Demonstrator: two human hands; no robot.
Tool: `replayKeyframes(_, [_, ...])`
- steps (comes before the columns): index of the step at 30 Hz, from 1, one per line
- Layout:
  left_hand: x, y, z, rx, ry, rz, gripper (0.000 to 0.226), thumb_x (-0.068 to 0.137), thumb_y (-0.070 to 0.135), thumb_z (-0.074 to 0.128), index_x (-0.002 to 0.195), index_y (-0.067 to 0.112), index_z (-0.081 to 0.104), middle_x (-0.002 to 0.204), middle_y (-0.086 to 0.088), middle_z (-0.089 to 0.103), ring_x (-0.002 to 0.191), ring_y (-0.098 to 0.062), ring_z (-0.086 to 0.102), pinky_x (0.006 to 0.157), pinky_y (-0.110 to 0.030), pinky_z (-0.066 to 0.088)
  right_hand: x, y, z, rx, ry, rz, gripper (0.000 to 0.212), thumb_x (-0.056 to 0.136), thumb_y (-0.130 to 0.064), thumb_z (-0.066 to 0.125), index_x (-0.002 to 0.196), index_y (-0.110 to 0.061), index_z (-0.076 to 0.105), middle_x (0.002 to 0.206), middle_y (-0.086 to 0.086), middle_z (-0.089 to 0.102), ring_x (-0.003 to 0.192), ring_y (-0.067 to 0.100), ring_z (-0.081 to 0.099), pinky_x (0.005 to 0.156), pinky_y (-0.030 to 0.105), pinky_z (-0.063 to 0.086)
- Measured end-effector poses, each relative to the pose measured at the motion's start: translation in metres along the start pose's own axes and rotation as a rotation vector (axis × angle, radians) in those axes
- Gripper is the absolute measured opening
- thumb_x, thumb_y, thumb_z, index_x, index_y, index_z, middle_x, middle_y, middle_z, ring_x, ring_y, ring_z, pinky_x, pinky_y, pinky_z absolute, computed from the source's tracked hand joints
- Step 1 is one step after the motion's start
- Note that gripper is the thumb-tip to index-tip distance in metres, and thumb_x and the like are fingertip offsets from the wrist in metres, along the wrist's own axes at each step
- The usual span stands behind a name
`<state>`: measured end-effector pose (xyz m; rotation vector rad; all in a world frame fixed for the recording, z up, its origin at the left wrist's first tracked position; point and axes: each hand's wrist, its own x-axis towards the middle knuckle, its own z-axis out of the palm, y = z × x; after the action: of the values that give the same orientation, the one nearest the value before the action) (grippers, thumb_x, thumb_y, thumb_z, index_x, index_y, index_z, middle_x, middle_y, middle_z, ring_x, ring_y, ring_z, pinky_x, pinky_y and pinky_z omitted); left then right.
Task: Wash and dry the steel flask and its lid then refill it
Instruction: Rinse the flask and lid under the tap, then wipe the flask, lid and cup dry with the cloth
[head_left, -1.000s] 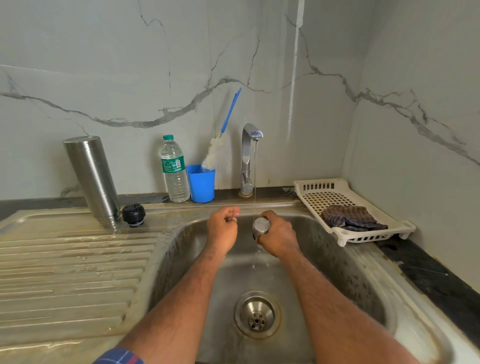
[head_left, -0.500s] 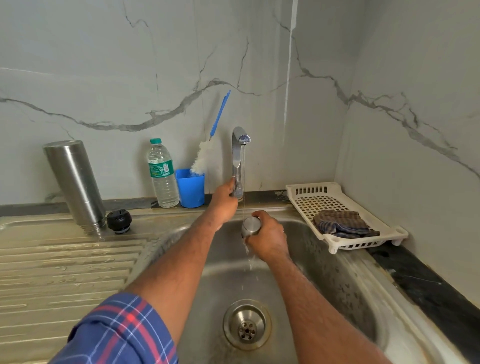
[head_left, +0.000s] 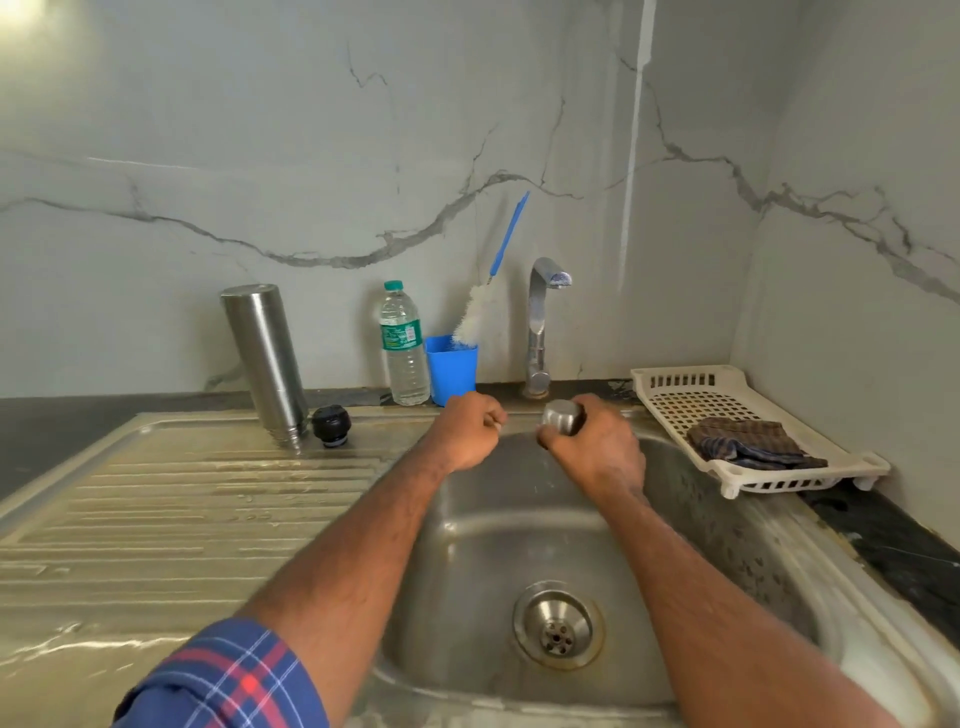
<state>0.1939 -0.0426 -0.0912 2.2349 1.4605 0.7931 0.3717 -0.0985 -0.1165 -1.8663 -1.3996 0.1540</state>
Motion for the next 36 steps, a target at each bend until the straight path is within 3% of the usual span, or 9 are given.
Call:
replayKeyframes(3, [-0.028, -0.016, -0.035, -0.009, 0.024, -0.031, 0.02, 0.09, -0.001, 0.058, 0.091, 0.008, 0.076, 0.086, 0.003, 0.071, 0.082, -0.011, 0.065, 0.081, -0.024, 0.05, -0.01, -0.012, -0.005, -0.046, -0.03, -0.045, 0.048, 0.077, -0.064, 0.074, 0.111, -0.032, 0.06, 0.098, -0.007, 0.062, 0.088, 0.015, 0.057, 0.078, 0.035, 0.051])
replayKeyframes(7, [-0.062, -0.045, -0.071, 0.011, 0.032, -0.092, 0.014, 0.089, 0.004, 0.066, 0.085, 0.013, 0.076, 0.087, 0.003, 0.075, 0.082, -0.006, 0.068, 0.08, -0.022, 0.053, -0.025, -0.028, -0.008, -0.088, -0.065, -0.087, 0.046, 0.076, -0.068, 0.073, 0.1, -0.031, 0.059, 0.089, -0.009, 0.062, 0.083, 0.013, 0.059, 0.073, 0.033, 0.051])
replayKeyframes(10, [-0.082, -0.067, -0.089, 0.022, 0.048, -0.133, 0.009, 0.089, 0.005, 0.069, 0.087, 0.011, 0.076, 0.084, 0.007, 0.073, 0.078, 0.003, 0.064, 0.073, -0.016, 0.047, -0.035, -0.04, 0.002, -0.159, -0.209, -0.152, 0.044, 0.074, -0.065, 0.076, 0.096, -0.03, 0.062, 0.088, -0.007, 0.065, 0.081, 0.013, 0.062, 0.076, 0.036, 0.057])
replayKeyframes(14, [-0.097, -0.091, -0.111, 0.042, 0.077, -0.164, 0.006, 0.089, 0.006, 0.071, 0.086, 0.009, 0.076, 0.075, 0.013, 0.068, 0.068, 0.01, 0.059, 0.06, -0.007, 0.041, -0.04, -0.074, 0.029, -0.037, -0.387, -0.268, 0.063, 0.073, -0.047, 0.084, 0.127, -0.027, 0.06, 0.105, -0.004, 0.068, 0.094, 0.016, 0.064, 0.085, 0.034, 0.056])
replayKeyframes(18, [-0.106, -0.107, -0.123, 0.054, 0.116, -0.19, 0.01, 0.088, 0.011, 0.075, 0.078, 0.013, 0.073, 0.074, 0.012, 0.067, 0.071, 0.001, 0.061, 0.062, -0.017, 0.042, -0.027, -0.127, 0.057, 0.055, -0.421, -0.319, 0.068, 0.075, -0.037, 0.085, 0.134, -0.017, 0.058, 0.111, 0.001, 0.063, 0.097, 0.017, 0.059, 0.078, 0.026, 0.045])
replayKeyframes(23, [-0.11, -0.125, -0.136, 0.067, 0.133, -0.191, 0.013, 0.085, 0.011, 0.078, 0.075, 0.012, 0.07, 0.08, 0.003, 0.07, 0.071, -0.001, 0.06, 0.059, -0.007, 0.04, -0.015, -0.166, 0.092, 0.049, -0.436, -0.312, 0.064, 0.076, -0.028, 0.085, 0.133, -0.011, 0.059, 0.123, 0.008, 0.064, 0.11, 0.023, 0.06, 0.086, 0.029, 0.05])
replayKeyframes(28, [-0.108, -0.135, -0.141, 0.058, 0.14, -0.203, 0.008, 0.085, 0.011, 0.078, 0.081, 0.007, 0.073, 0.083, 0.001, 0.073, 0.075, -0.006, 0.064, 0.066, -0.015, 0.047, -0.01, -0.18, 0.119, 0.035, -0.422, -0.279, 0.062, 0.079, -0.028, 0.082, 0.134, -0.012, 0.059, 0.128, 0.01, 0.061, 0.113, 0.024, 0.06, 0.094, 0.033, 0.052])
replayKeyframes(32, [-0.108, -0.135, -0.14, 0.051, 0.127, -0.203, 0.008, 0.086, 0.014, 0.078, 0.082, 0.009, 0.073, 0.079, 0.007, 0.069, 0.073, 0.0, 0.061, 0.065, -0.015, 0.044, -0.005, -0.183, 0.129, 0.05, -0.423, -0.225, 0.057, 0.083, -0.025, 0.079, 0.135, -0.014, 0.059, 0.127, 0.009, 0.064, 0.113, 0.024, 0.061, 0.098, 0.035, 0.053])
replayKeyframes(36, [-0.107, -0.13, -0.135, 0.051, 0.121, -0.176, 0.008, 0.087, 0.012, 0.077, 0.081, 0.008, 0.073, 0.076, 0.01, 0.067, 0.071, 0.002, 0.059, 0.067, -0.018, 0.043, -0.007, -0.177, 0.129, 0.048, -0.367, -0.225, 0.046, 0.081, -0.026, 0.082, 0.121, -0.015, 0.064, 0.117, 0.006, 0.068, 0.1, 0.02, 0.062, 0.089, 0.032, 0.054])
